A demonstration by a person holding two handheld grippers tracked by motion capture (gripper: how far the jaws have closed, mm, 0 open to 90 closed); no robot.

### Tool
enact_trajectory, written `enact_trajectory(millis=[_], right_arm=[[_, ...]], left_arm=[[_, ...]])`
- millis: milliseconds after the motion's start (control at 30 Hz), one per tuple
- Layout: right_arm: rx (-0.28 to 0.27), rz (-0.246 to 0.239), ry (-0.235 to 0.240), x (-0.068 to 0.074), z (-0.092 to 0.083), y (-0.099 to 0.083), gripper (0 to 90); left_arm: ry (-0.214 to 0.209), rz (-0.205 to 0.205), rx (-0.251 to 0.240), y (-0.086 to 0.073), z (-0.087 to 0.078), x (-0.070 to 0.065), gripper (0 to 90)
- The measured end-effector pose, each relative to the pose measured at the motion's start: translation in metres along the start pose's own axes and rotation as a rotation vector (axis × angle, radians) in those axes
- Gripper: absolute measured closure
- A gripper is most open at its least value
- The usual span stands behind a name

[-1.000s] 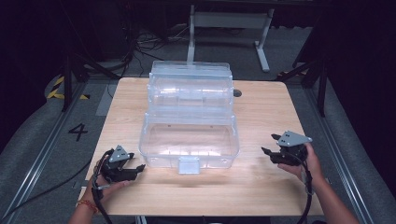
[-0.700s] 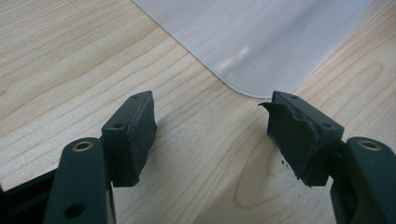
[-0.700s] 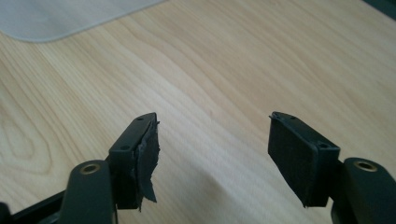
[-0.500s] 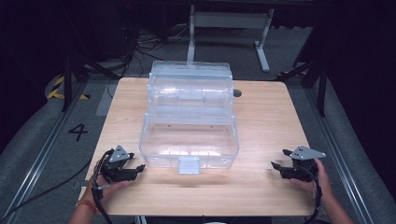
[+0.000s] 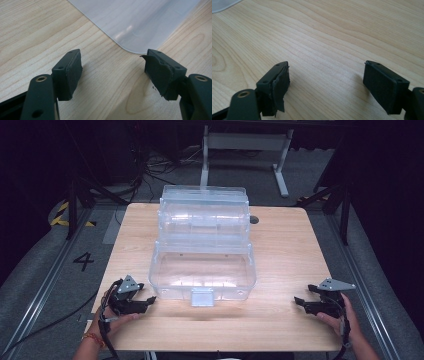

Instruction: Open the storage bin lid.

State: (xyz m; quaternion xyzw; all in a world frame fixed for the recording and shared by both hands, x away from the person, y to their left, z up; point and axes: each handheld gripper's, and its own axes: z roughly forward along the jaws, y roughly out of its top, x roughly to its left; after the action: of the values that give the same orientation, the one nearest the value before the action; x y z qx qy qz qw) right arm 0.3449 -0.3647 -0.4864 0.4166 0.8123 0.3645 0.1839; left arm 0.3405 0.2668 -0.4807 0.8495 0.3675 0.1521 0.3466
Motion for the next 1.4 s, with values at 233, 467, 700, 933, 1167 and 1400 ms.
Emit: enact_trajectory(millis=[233, 467, 700, 933, 1167, 1400], right_arm=[[0.0, -0.001, -0.001, 0.0, 0.0, -0.0001, 21.3], [0.0, 0.0, 0.0, 0.0, 0.0, 0.0, 21.2], [0.0, -0.003, 0.007, -0.0008, 0.0004, 0.0003, 20.9], [0.0, -0.012, 0.016, -0.002, 0.0014, 0.0011, 20.0], [0.002, -0.018, 0.019, -0.0026, 0.0018, 0.0012, 19.9], [0.002, -0.017, 0.019, -0.0026, 0.0017, 0.0013, 19.8]], left_arm=[[-0.005, -0.002, -0.003, 0.0001, 0.0005, -0.0005, 29.6], [0.001, -0.016, 0.002, -0.0012, -0.0008, -0.0023, 27.5], [-0.001, -0.007, 0.008, -0.0006, -0.0007, -0.0011, 26.2], [0.006, -0.029, 0.0, -0.0021, -0.0009, -0.0024, 25.8], [0.019, -0.029, 0.002, -0.002, -0.0013, -0.0015, 25.4], [0.02, -0.038, 0.008, -0.002, -0.0012, -0.0012, 24.0]])
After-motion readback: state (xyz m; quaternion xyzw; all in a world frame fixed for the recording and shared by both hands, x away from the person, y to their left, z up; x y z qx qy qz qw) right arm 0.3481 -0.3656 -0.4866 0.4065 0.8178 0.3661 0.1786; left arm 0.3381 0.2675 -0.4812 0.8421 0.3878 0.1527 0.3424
